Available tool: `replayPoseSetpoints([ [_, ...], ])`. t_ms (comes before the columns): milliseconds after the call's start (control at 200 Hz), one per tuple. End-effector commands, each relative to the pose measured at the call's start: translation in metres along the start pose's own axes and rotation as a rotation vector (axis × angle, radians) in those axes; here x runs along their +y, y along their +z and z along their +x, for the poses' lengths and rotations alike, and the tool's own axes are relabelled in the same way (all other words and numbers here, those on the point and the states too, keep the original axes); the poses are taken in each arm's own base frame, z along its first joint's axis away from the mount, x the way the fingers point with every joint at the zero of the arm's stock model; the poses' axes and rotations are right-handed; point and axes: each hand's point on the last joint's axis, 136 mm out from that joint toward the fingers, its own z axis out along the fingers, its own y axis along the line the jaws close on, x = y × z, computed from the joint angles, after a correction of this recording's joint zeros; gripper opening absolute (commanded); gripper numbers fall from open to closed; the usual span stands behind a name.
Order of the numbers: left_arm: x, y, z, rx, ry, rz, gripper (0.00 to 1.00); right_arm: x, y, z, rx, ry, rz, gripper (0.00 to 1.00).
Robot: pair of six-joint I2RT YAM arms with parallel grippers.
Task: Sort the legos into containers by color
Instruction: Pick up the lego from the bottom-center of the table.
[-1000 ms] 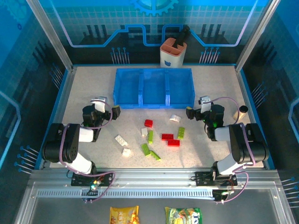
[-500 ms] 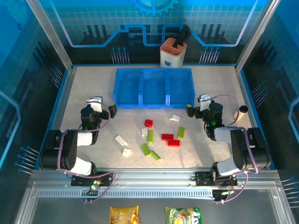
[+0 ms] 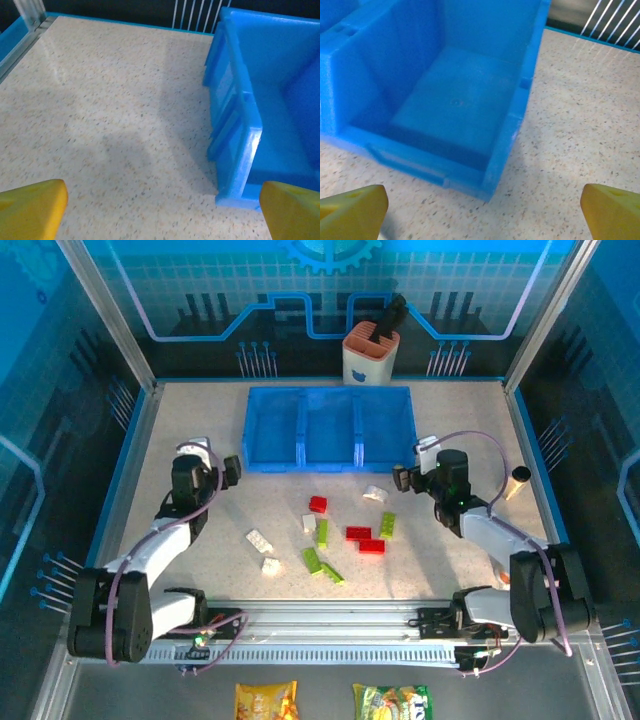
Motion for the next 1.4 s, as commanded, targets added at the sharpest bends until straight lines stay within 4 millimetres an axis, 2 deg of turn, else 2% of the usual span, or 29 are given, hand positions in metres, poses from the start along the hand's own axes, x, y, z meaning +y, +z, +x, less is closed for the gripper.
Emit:
replayPoseSetpoints([
  [0, 0.01, -0.017, 0.013, 0.129, -0.045, -0.063, 0.99, 0.009, -0.014, 0.008, 0.121, 0.005, -0.02, 1.0],
  [155, 0.009, -0.042, 0.01, 0.209, -0.084, -0.071, 0.99, 0.034, -0.028, 0.003, 0.196, 0.044, -0.104, 0.99],
  [385, 0.003, -0.075, 0.013, 0.368, -0.118, -0.053, 0.99, 0.064, -0.053, 0.008, 0.314, 0.1, -0.152, 0.96],
  [545, -0.017, -0.086, 0.013, 0.45, -0.137, 0.046, 0.99, 0.078, -0.069, 0.018, 0.414, 0.125, -0.121, 0.93],
  [735, -0.024, -0.091, 0.009, 0.49, -0.04, 0.1, 0.99, 0.104, -0.085, 0.04, 0.526, 0.187, -0.122, 0.93],
  [755, -0.023, -0.091, 0.009, 0.486, -0.026, 0.101, 0.99, 0.107, -0.086, 0.03, 0.509, 0.196, -0.127, 0.92],
  [875, -0.02, -0.088, 0.014, 0.455, 0.03, 0.108, 0.99, 0.124, -0.089, 0.035, 0.549, 0.196, -0.12, 0.91],
  [966, -0.024, -0.084, 0.019, 0.427, 0.03, 0.136, 0.99, 0.136, -0.089, 0.039, 0.582, 0.196, -0.113, 0.91],
  [1021, -0.027, -0.085, 0.014, 0.412, 0.037, 0.155, 0.99, 0.145, -0.088, 0.04, 0.597, 0.19, -0.109, 0.91],
  [1171, -0.02, -0.082, 0.009, 0.398, 0.027, 0.13, 0.99, 0.165, -0.086, 0.042, 0.627, 0.172, -0.089, 0.9],
  [1396, -0.017, -0.084, 0.008, 0.393, 0.027, 0.123, 0.99, 0.177, -0.08, 0.048, 0.668, 0.184, -0.003, 0.9],
])
